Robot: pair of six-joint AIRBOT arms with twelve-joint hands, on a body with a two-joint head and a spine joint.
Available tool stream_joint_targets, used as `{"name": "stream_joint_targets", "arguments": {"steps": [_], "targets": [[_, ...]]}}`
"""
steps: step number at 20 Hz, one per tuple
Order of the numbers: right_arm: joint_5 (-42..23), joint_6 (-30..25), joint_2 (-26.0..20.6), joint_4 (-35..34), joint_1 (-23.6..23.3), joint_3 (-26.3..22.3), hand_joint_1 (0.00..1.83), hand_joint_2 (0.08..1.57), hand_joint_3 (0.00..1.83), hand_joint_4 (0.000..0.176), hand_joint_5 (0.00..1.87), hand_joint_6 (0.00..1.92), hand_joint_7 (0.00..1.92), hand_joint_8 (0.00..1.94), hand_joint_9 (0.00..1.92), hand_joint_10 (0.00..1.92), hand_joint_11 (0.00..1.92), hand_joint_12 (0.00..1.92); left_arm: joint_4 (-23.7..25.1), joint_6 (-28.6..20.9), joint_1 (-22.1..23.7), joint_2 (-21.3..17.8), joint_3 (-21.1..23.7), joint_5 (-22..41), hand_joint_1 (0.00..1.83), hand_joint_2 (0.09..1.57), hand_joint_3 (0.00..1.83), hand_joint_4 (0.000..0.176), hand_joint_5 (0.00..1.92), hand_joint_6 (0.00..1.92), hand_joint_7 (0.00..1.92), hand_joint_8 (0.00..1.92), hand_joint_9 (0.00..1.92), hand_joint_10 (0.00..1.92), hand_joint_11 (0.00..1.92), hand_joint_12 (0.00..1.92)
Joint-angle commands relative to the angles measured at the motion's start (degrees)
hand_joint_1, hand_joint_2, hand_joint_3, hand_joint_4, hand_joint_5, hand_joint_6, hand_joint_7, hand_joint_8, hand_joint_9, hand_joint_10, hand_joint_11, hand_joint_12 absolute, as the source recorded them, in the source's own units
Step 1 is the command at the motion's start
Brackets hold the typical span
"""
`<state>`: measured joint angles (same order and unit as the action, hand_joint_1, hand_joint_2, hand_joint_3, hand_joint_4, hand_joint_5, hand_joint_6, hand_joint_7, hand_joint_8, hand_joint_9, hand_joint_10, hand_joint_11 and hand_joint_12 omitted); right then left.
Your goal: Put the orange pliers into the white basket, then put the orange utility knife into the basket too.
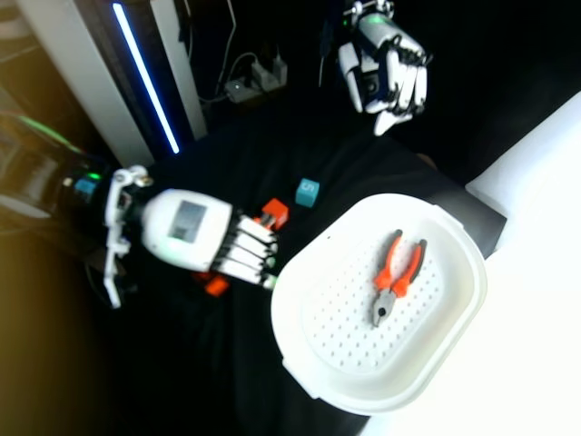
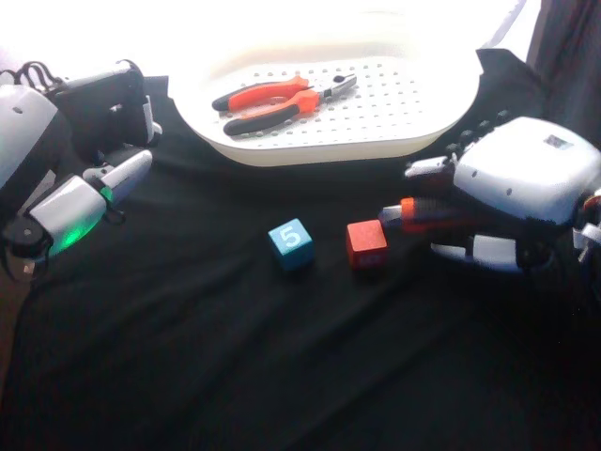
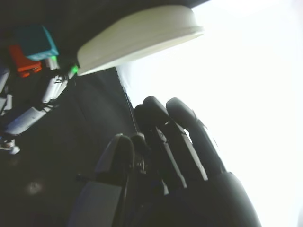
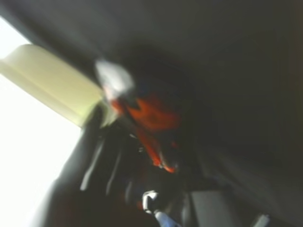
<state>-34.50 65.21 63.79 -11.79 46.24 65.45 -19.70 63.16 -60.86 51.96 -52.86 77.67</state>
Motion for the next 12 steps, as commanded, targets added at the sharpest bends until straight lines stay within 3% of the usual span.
{"name": "stream_joint_targets", "arguments": {"steps": [1, 2, 3, 4, 5, 6, 7, 8, 9, 10, 11, 12], "targets": [[-4.5, -0.1, -0.2, 0.4, -0.6, -0.5, 1.32, 1.29, 0.0, 0.0, 1.05, 1.92, 1.28, 1.94, 1.34, 1.92, 1.36, 1.92, 0.7, -0.3, 0.1, -0.4, 0.1, 8.1, 0.83, 1.38, 0.0, 0.03, 0.54, 1.64, 1.03, 0.02, 0.9, 0.8, 0.72, 1.4], [-6.5, -0.1, -0.3, 1.0, -0.7, -1.5, 1.3, 1.29, 0.0, 0.0, 1.09, 1.92, 1.3, 1.94, 1.39, 1.92, 1.4, 1.92, 0.4, -0.4, -0.2, -0.4, 0.1, 8.6, 0.84, 1.37, 0.0, 0.026, 0.54, 1.63, 1.02, 0.01, 0.91, 0.8, 0.73, 1.43], [-9.3, -0.1, -1.9, 1.5, -0.8, -3.0, 1.34, 1.27, 0.0, 0.0, 1.09, 1.92, 1.31, 1.94, 1.41, 1.92, 1.43, 1.92, 0.1, -0.5, -0.4, -0.4, 0.2, 9.0, 0.85, 1.38, 0.0, 0.006, 0.54, 1.64, 1.02, 0.01, 0.91, 0.81, 0.73, 1.44], [-11.9, -0.1, -3.6, 2.3, -0.9, -4.6, 1.46, 1.22, 0.0, 0.0, 1.09, 1.92, 1.32, 1.94, 1.47, 1.92, 1.47, 1.92, -0.2, -0.5, -0.7, -0.4, 0.2, 9.4, 0.85, 1.37, 0.0, 0.006, 0.54, 1.63, 1.03, 0.01, 0.9, 0.84, 0.73, 1.47], [-14.6, -0.1, -5.3, 3.5, -1.6, -6.0, 1.4, 1.25, 0.0, 0.0, 1.05, 1.92, 1.29, 1.94, 1.44, 1.92, 1.45, 1.92, -0.6, -0.5, -1.0, -0.4, 0.3, 9.9, 0.84, 1.38, 0.0, 0.012, 0.53, 1.64, 1.03, 0.01, 0.9, 0.85, 0.74, 1.45], [-15.8, -0.1, -6.5, 4.7, -2.7, -6.9, 1.34, 1.29, 0.0, 0.0, 0.95, 1.92, 1.23, 1.94, 1.39, 1.92, 1.41, 1.92, -1.0, -0.5, -1.4, -0.4, 0.4, 10.3, 0.83, 1.38, 0.0, 0.032, 0.53, 1.65, 1.02, 0.0, 0.89, 0.82, 0.74, 1.41], [-16.9, -0.1, -7.6, 6.3, -4.3, -7.7, 1.31, 1.3, 0.0, 0.078, 0.92, 1.92, 1.23, 1.94, 1.39, 1.92, 1.43, 1.92, -1.3, -0.5, -1.9, -0.4, 0.5, 10.9, 0.82, 1.38, 0.0, 0.048, 0.53, 1.65, 1.02, 0.0, 0.89, 0.82, 0.74, 1.4], [-17.6, -0.1, -8.6, 7.8, -6.3, -8.3, 1.26, 1.32, 0.0, 0.138, 0.92, 1.92, 1.24, 1.94, 1.41, 1.92, 1.43, 1.92, -1.9, -0.5, -2.6, -0.6, 0.8, 11.7, 0.81, 1.38, 0.0, 0.064, 0.53, 1.65, 1.02, 0.0, 0.88, 0.81, 0.73, 1.39], [-17.7, -0.1, -8.8, 8.6, -7.6, -8.4, 1.26, 1.32, 0.0, 0.155, 0.91, 1.92, 1.22, 1.94, 1.38, 1.92, 1.4, 1.92, -2.1, -0.5, -3.0, -0.6, 0.9, 12.1, 0.81, 1.38, 0.0, 0.067, 0.53, 1.65, 1.01, 0.0, 0.88, 0.81, 0.73, 1.39], [-17.3, -0.1, -8.7, 9.0, -9.4, -7.6, 1.29, 1.31, 0.0, 0.16, 0.91, 1.92, 1.24, 1.94, 1.42, 1.92, 1.44, 1.92, -2.2, -0.5, -3.2, -0.7, 1.1, 12.3, 0.8, 1.38, 0.0, 0.068, 0.53, 1.65, 1.0, 0.0, 0.86, 0.83, 0.72, 1.4], [-16.1, -0.1, -8.1, 8.9, -11.0, -6.5, 1.41, 1.28, 0.0, 0.162, 0.89, 1.92, 1.24, 1.94, 1.43, 1.92, 1.48, 1.92, -2.2, -0.5, -3.3, -0.6, 1.1, 12.2, 0.8, 1.38, 0.0, 0.06, 0.52, 1.66, 1.04, 0.02, 0.88, 0.84, 0.73, 1.43], [-14.3, -0.1, -7.1, 8.9, -12.8, -5.2, 1.48, 1.26, 0.0, 0.164, 0.85, 1.92, 1.24, 1.94, 1.46, 1.92, 1.51, 1.92, -2.2, -0.5, -3.3, -0.5, 1.2, 12.1, 0.82, 1.39, 0.0, 0.033, 0.52, 1.67, 1.05, 0.02, 0.88, 0.84, 0.73, 1.44]]}}
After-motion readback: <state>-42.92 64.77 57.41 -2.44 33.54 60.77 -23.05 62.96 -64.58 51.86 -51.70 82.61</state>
